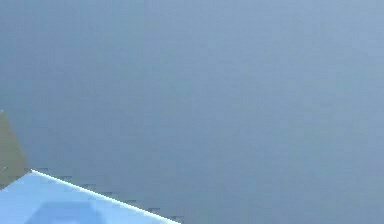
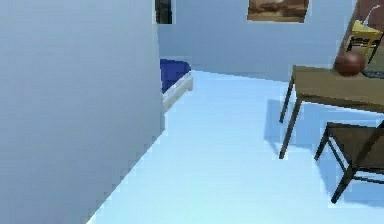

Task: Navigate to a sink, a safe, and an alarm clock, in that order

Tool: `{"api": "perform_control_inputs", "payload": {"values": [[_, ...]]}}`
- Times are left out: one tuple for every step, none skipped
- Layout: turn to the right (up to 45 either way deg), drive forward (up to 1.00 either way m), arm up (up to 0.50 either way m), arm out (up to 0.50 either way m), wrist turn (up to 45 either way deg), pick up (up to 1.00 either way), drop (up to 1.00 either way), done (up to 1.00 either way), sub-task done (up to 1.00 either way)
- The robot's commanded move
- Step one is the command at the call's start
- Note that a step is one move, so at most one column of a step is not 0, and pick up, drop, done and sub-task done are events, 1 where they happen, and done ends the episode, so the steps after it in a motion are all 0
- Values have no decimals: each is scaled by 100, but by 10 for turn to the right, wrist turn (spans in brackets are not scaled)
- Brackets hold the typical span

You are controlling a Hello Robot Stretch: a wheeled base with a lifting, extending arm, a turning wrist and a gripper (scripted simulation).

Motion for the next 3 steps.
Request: {"api": "perform_control_inputs", "payload": {"values": [[0, 55, 0, 0, 0, 0, 0, 0, 0], [-450, 0, 0, 0, 0, 0, 0, 0, 0], [-180, 0, 0, 0, 0, 0, 0, 0, 0]]}}
